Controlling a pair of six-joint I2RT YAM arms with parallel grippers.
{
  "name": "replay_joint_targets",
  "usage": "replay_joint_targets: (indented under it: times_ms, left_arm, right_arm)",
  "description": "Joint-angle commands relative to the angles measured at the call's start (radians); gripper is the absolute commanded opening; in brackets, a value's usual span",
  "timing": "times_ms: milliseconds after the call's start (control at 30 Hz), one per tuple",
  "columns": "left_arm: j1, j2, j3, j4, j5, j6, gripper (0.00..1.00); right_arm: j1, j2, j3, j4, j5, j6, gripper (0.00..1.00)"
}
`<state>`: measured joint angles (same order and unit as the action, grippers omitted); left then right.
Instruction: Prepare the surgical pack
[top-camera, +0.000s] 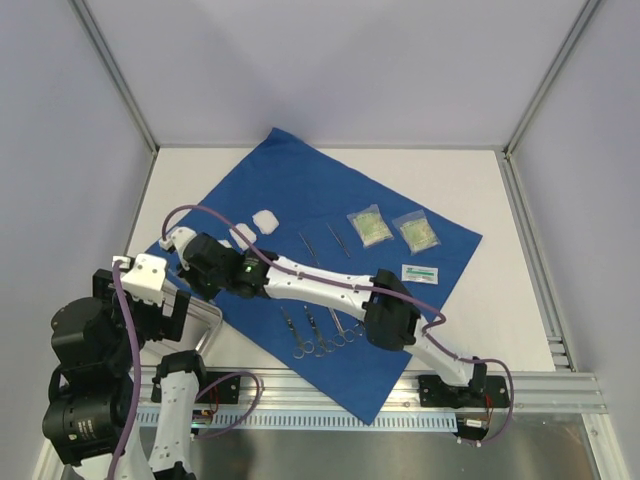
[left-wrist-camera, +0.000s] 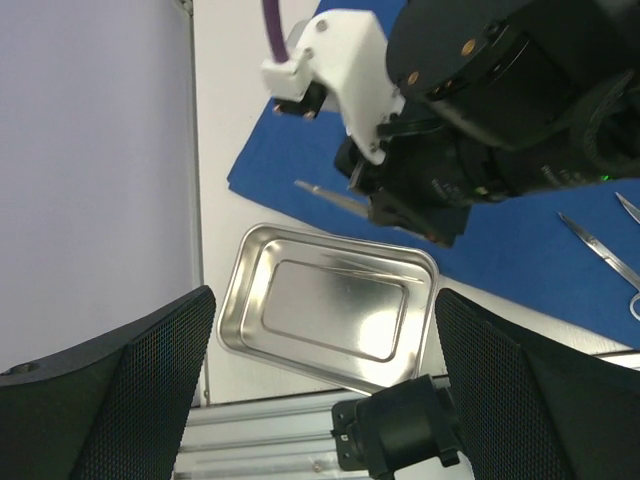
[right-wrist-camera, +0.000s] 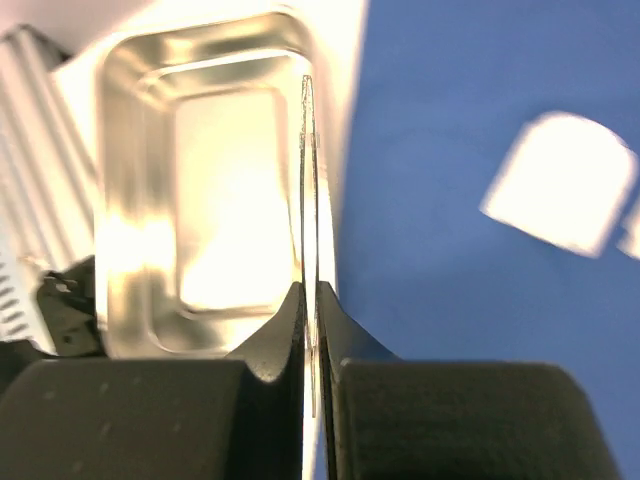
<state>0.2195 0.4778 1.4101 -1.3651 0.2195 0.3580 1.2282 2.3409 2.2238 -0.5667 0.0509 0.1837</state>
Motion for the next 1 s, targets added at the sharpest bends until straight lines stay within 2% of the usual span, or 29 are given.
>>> replay_joint_targets:
  times_ms: [0,200,367,667,967]
  left_arm:
    - [0.007,-0.019,-0.014,-0.118,0.024,-0.007,1.0]
    - [0.006,-0.041,-0.031,-0.118,0.044,-0.002,1.0]
    - [-0.005,-0.048,-0.037,-0.121,0.047,0.001,1.0]
    - [-0.011,-0.053,-0.059,-0.117,0.041,0.002,1.0]
    - [-0.012,-0.051,-0.059,-0.118,0.038,0.004,1.0]
  right_arm:
    - [0.007,0.089,0.057,0.086,-0.086,-0.015,0.0]
    - [0.036,0.184,0.103,0.197,-0.138,0.048,0.0]
    - [0.057,0.25,0.148,0.168,-0.112,0.045,0.0]
    - [0.105,0.255,0.128,0.16,-0.056,0.003,0.0]
    - [0.111,0.316,0.175,0.134,0.001,0.005,0.0]
